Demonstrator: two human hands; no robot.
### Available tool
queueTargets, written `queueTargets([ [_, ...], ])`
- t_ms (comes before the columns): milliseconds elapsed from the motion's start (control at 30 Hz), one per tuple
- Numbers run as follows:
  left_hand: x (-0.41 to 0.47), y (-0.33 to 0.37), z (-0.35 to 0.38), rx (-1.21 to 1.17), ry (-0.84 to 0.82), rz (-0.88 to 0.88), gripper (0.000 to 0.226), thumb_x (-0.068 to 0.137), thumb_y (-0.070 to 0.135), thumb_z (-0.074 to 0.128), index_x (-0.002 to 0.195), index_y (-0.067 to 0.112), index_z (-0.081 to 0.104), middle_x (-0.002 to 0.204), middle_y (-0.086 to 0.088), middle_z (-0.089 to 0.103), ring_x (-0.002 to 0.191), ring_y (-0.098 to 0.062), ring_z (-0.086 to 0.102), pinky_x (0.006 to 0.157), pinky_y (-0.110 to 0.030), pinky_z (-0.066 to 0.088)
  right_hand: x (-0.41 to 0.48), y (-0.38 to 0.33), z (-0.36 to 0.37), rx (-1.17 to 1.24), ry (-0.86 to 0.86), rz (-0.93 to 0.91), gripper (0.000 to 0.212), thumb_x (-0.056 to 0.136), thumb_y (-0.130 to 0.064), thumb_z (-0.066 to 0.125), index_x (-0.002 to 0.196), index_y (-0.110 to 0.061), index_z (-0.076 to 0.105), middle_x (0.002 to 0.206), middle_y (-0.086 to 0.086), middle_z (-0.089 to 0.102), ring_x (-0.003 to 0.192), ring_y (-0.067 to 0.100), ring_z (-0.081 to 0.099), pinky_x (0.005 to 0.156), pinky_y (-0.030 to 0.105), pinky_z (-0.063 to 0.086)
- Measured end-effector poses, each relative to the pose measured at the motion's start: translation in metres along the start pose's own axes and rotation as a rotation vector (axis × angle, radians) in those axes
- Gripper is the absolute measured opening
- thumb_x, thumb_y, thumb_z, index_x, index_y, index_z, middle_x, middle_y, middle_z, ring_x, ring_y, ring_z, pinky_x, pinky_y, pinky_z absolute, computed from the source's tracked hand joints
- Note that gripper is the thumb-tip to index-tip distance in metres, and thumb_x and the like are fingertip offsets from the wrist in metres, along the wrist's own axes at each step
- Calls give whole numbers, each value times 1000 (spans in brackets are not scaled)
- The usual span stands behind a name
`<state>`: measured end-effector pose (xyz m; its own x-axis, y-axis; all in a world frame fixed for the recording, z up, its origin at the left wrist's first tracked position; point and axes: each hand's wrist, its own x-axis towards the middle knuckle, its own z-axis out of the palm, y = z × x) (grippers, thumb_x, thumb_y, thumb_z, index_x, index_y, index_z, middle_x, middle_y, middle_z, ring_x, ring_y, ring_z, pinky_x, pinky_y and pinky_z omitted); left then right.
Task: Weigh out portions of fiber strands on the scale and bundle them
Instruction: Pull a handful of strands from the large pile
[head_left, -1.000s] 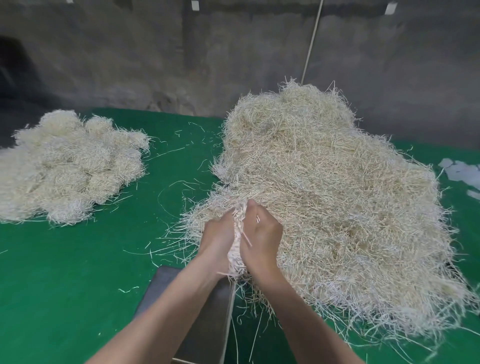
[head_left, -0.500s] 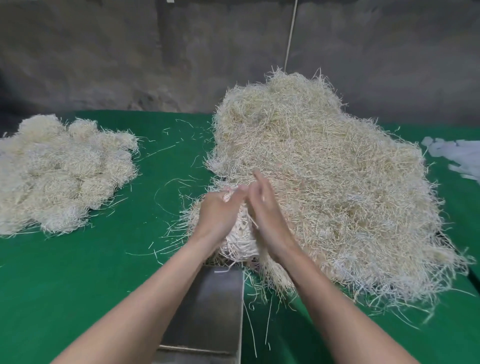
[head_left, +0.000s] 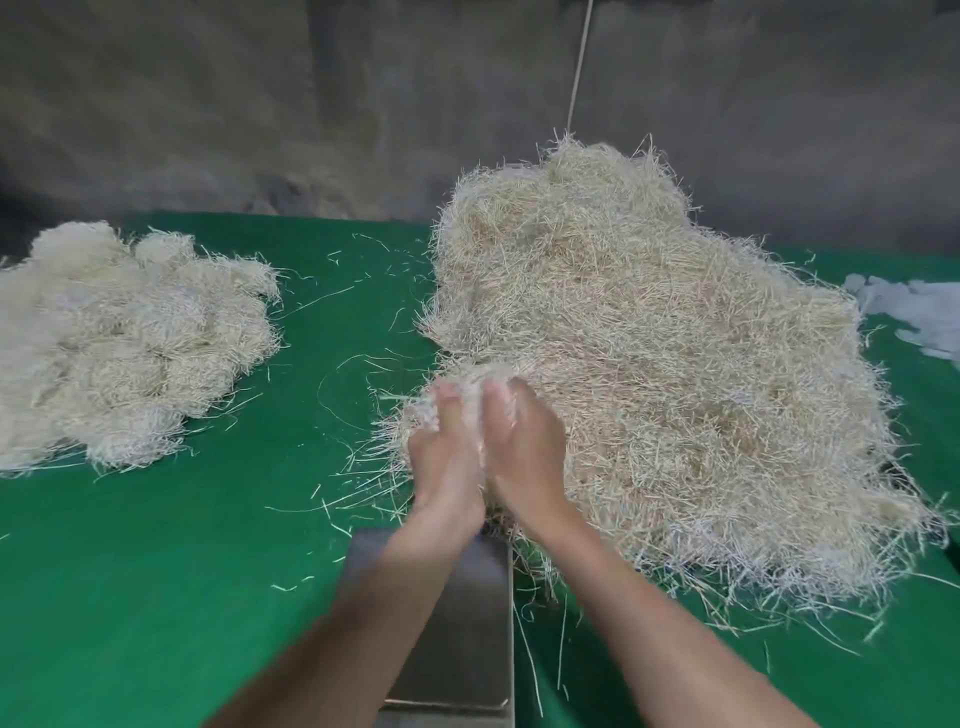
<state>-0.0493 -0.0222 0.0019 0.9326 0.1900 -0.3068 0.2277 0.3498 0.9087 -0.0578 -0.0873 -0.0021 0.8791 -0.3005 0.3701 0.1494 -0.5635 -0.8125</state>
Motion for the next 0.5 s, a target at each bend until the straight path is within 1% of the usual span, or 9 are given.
queueTargets([
  [67, -1, -3, -6, 107, 2, 24, 54, 95, 48, 42, 113, -3, 50, 66, -19, 57, 57, -16, 60, 50, -26, 49, 13, -2, -1, 49, 51, 55, 33, 97, -45, 32, 68, -31, 35, 59, -14, 37, 47, 1, 35, 50, 16, 30],
  [133, 14, 7, -16, 155, 53, 95, 34, 98, 35, 47, 81, 6, 52, 51, -6, 46, 42, -13, 47, 42, -23, 36, 5, -10, 14, 128, -9, 25, 33, 93, -49, 34, 72, -29, 48, 57, -6, 49, 48, -1, 50, 42, 20, 35],
  [167, 26, 13, -23, 149, 83, 88, 35, 98, 28, 49, 69, 9, 47, 49, -2, 39, 40, -13, 37, 42, -23, 29, 0, -15, 24, 187, -93, 50, 37, 90, -54, 36, 85, -24, 57, 68, 0, 60, 61, -4, 58, 47, 24, 43],
  [200, 37, 19, -30, 160, 109, 68, 38, 97, 27, 52, 64, 13, 41, 49, 1, 33, 42, -14, 30, 46, -25, 25, -4, -18, 30, 239, -162, 116, 46, 89, -57, 38, 104, -18, 58, 88, 4, 64, 100, 7, 45, 60, 29, 51],
  [233, 44, 25, -37, 179, 127, 60, 40, 95, 32, 54, 63, 15, 36, 46, 5, 27, 44, -14, 23, 49, -28, 21, -1, -19, 32, 293, -203, 200, 50, 90, -57, 42, 117, -17, 53, 101, 2, 61, 64, -6, 39, 72, 29, 53],
  [267, 49, 28, -45, 230, 141, 77, 43, 92, 37, 57, 64, 17, 33, 43, 9, 22, 44, -12, 19, 51, -28, 19, 7, -16, 32, 338, -231, 264, 50, 92, -54, 45, 125, -17, 46, 109, -4, 55, 85, 22, 61, 76, 28, 52],
  [333, 55, 28, -58, 301, 111, 114, 42, 88, 42, 61, 66, 19, 34, 46, 11, 24, 43, -9, 21, 49, -26, 21, 16, -10, 29, 362, -303, 280, 48, 91, -51, 47, 130, -23, 40, 116, -9, 51, 89, 2, 56, 80, 19, 50],
  [400, 57, 31, -64, 392, 27, 94, 27, 84, 45, 65, 82, 25, 47, 59, 5, 39, 47, -8, 37, 49, -22, 31, 13, -6, 36, 403, -379, 220, 50, 91, -53, 47, 136, -41, 31, 133, -23, 35, 112, -8, 36, 95, 24, 34],
  [500, 58, 35, -69, 344, -80, 30, 49, 80, 56, 62, 103, 13, 60, 93, -7, 64, 75, -13, 64, 64, -24, 50, 7, -14, 57, 418, -293, 191, 25, 86, -59, 49, 108, -51, 56, 106, -35, 51, 92, -19, 46, 77, 13, 36],
])
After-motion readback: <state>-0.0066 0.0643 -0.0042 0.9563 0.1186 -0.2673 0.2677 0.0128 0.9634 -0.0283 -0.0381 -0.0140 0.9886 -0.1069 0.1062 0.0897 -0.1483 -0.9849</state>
